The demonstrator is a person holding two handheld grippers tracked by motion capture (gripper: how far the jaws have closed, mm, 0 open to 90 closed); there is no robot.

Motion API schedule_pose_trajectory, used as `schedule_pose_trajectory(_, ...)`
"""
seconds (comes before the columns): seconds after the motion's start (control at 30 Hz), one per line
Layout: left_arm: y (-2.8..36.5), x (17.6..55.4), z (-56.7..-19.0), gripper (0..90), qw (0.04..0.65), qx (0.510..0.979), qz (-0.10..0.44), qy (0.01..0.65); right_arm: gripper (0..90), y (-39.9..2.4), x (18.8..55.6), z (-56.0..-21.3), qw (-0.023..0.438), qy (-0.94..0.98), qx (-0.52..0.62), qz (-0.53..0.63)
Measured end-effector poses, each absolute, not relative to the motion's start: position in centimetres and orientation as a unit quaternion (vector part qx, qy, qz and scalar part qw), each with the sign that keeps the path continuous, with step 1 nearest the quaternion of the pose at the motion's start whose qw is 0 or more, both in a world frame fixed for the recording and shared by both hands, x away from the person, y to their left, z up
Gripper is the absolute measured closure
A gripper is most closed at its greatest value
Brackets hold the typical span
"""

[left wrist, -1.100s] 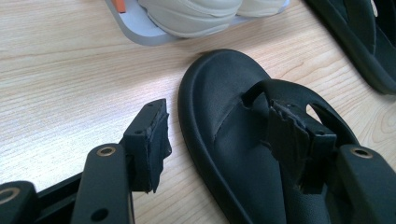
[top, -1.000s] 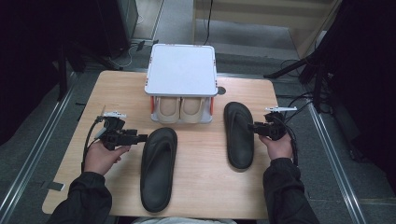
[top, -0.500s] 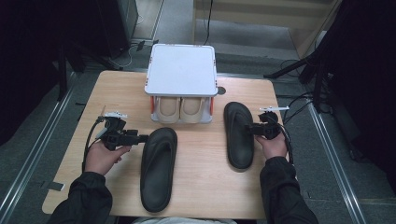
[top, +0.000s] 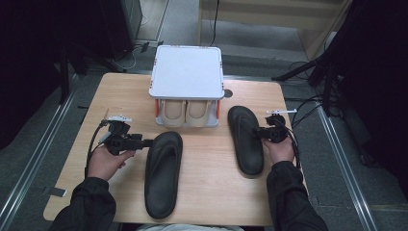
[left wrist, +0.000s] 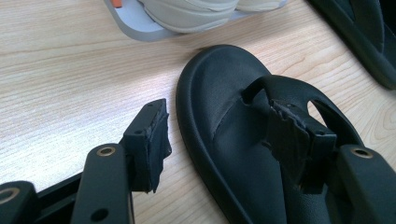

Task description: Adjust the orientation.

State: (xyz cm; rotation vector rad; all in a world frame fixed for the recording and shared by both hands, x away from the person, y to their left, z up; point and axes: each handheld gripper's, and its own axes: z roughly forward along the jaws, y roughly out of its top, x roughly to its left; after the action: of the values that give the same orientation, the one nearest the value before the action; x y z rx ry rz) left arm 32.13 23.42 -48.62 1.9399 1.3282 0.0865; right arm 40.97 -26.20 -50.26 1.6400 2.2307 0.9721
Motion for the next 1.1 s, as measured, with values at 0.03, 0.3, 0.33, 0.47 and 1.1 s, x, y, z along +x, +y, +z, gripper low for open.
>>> schedule_pose_trajectory(0.03, 23.4, 32.1, -48.6, 39.3, 0.384, 0.761, 0.034, 0.521, 72.6, -26.2, 41.0, -50.2, 0.101, 0.754, 0.560, 0.328)
schedule_pose_trajectory(0.3, 23.4, 32.1, -48.6, 39.2, 0.385, 0.760, 0.034, 0.522, 72.3, -26.3, 40.9, -49.8, 0.094, 0.747, 0.567, 0.333)
schedule_pose_trajectory(0.33, 23.4, 32.1, -48.6, 39.2, 0.385, 0.760, 0.034, 0.523, 72.3, -26.3, 40.9, -49.7, 0.094, 0.746, 0.569, 0.333)
schedule_pose_trajectory(0.47, 23.5, 32.1, -48.6, 39.2, 0.386, 0.759, 0.034, 0.523, 72.0, -26.5, 40.8, -49.4, 0.093, 0.744, 0.569, 0.336)
schedule_pose_trajectory(1.1, 23.7, 32.0, -48.5, 39.2, 0.387, 0.757, 0.038, 0.525, 71.9, -25.8, 37.5, -46.8, 0.092, 0.752, 0.541, 0.365)
